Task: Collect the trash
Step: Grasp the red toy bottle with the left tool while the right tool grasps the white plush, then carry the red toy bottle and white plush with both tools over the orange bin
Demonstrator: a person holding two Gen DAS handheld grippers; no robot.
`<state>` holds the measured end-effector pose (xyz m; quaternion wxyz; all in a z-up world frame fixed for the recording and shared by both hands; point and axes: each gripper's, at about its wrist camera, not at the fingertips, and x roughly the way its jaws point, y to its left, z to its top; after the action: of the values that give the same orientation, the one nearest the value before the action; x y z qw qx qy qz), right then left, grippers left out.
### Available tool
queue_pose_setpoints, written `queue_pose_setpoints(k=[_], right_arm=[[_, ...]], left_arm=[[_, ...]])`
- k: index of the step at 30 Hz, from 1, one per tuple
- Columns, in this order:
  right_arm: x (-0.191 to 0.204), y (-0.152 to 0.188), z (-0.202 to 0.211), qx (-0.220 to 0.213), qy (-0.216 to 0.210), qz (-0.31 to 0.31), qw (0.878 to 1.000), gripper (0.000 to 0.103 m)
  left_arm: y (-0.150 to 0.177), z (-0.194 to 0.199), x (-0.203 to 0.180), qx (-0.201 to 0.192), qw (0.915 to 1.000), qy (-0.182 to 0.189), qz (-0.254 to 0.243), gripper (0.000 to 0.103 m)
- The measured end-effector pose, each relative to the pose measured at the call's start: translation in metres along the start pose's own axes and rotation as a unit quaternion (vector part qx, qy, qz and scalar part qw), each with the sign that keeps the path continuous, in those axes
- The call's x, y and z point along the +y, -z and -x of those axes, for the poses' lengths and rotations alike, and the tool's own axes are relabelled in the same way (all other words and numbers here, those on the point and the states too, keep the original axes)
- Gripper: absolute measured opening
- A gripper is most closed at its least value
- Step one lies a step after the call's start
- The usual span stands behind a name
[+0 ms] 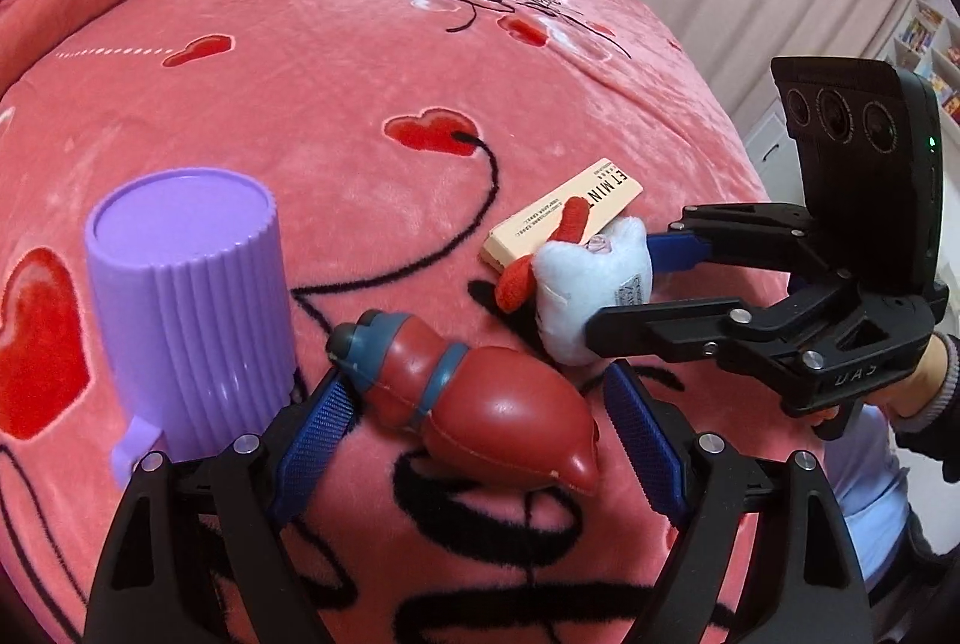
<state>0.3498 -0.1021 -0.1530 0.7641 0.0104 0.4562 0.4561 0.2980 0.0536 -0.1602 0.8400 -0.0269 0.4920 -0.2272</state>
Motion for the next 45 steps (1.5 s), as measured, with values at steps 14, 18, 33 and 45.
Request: queue_pose_setpoints(k=[14,18,33,45], right_arm=[[0.003,0.023,0.025,-0.012,0.011,-0.012,1.000,0.037],[0.011,0.038,0.041,-0.012,0.015,-0.014,1.000,0.037],[0.072,0.108,0.119,-0.033,0.024,-0.025,0.999,0.037],[0.102,0.158,0.191,-0.084,0.049,-0.029,0.995,0.037]], left_arm=[[0.006,0.012,-0.008,-0.012,0.9997,-0.019,0.003,0.066],[0.018,0.020,-0.025,-0.004,0.9998,-0.019,-0.010,0.066],[0.072,0.082,-0.107,-0.018,0.9990,0.003,-0.041,0.065],[0.082,0.104,-0.179,-0.033,0.9938,0.012,-0.106,0.065]])
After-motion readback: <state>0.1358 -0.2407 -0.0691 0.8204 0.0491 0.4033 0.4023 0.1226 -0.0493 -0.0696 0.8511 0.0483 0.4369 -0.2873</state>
